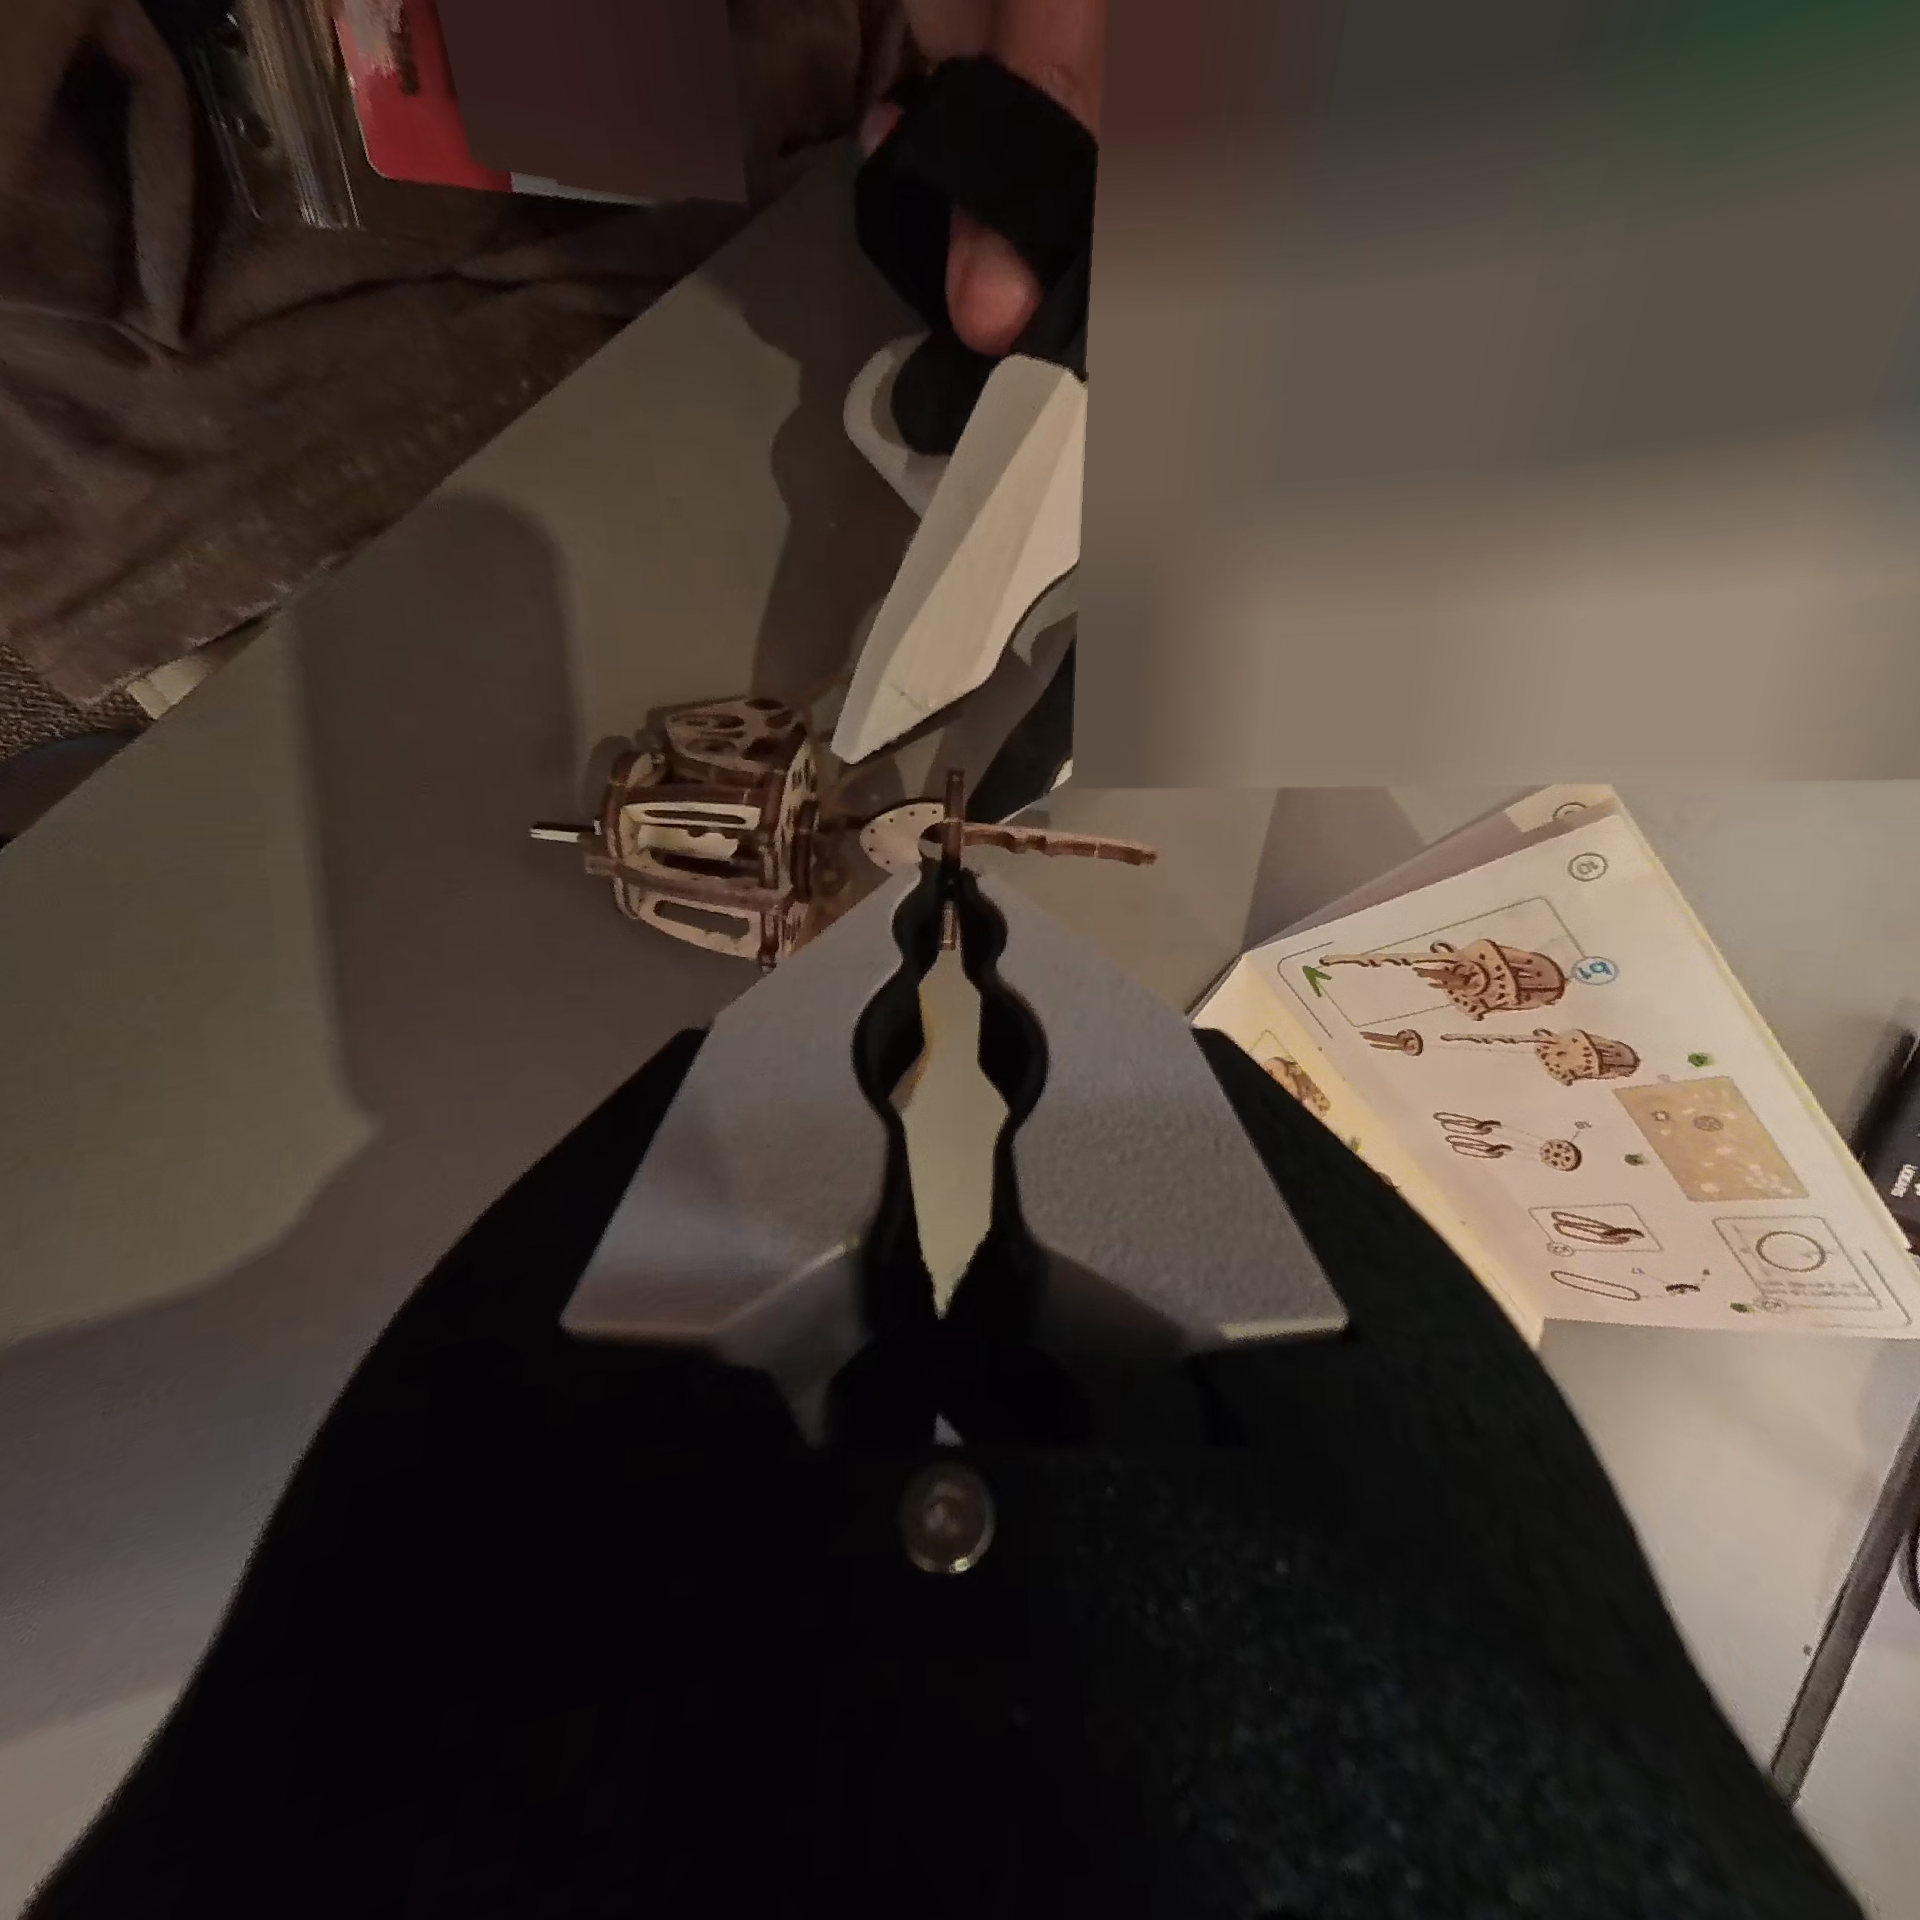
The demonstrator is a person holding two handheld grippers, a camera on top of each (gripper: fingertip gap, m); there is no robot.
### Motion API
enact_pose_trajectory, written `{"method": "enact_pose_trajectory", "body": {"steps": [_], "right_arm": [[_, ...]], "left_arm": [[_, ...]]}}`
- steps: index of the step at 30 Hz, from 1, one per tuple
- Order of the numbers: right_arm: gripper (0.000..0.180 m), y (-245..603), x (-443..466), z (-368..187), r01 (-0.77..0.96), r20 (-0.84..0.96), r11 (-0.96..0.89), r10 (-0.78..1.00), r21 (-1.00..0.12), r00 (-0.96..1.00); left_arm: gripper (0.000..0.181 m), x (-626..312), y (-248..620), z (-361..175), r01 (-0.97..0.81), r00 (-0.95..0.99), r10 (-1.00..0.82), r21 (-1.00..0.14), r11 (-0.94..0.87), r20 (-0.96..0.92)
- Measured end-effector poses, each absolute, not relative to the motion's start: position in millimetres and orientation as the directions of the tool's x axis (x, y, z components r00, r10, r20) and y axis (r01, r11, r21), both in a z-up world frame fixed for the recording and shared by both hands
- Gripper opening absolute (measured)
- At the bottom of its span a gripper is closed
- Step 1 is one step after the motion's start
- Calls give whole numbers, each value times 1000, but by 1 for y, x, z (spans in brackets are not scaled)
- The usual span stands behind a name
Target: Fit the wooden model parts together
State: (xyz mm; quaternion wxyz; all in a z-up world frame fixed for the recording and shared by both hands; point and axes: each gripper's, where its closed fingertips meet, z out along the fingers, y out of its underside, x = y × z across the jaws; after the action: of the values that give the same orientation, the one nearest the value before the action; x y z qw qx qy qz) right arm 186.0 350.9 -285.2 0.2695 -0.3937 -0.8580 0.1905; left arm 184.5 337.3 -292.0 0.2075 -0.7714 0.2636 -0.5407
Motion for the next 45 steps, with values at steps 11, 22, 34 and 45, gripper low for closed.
{"method": "enact_pose_trajectory", "body": {"steps": [11,22,34,45], "right_arm": [[2,352,188,-288,589,299,586,803,-556,-516],[2,353,189,-290,627,269,509,855,-590,-443],[2,353,189,-290,586,270,463,881,-666,-389],[2,349,185,-287,458,224,358,920,-814,-321]], "left_arm": [[41,185,338,-291,-175,268,-625,-601,-780,733],[42,187,341,-292,-171,275,-619,-596,-784,735],[42,186,343,-290,-150,272,-615,-599,-787,740],[43,188,342,-290,-156,263,-608,-589,-793,749]]}}
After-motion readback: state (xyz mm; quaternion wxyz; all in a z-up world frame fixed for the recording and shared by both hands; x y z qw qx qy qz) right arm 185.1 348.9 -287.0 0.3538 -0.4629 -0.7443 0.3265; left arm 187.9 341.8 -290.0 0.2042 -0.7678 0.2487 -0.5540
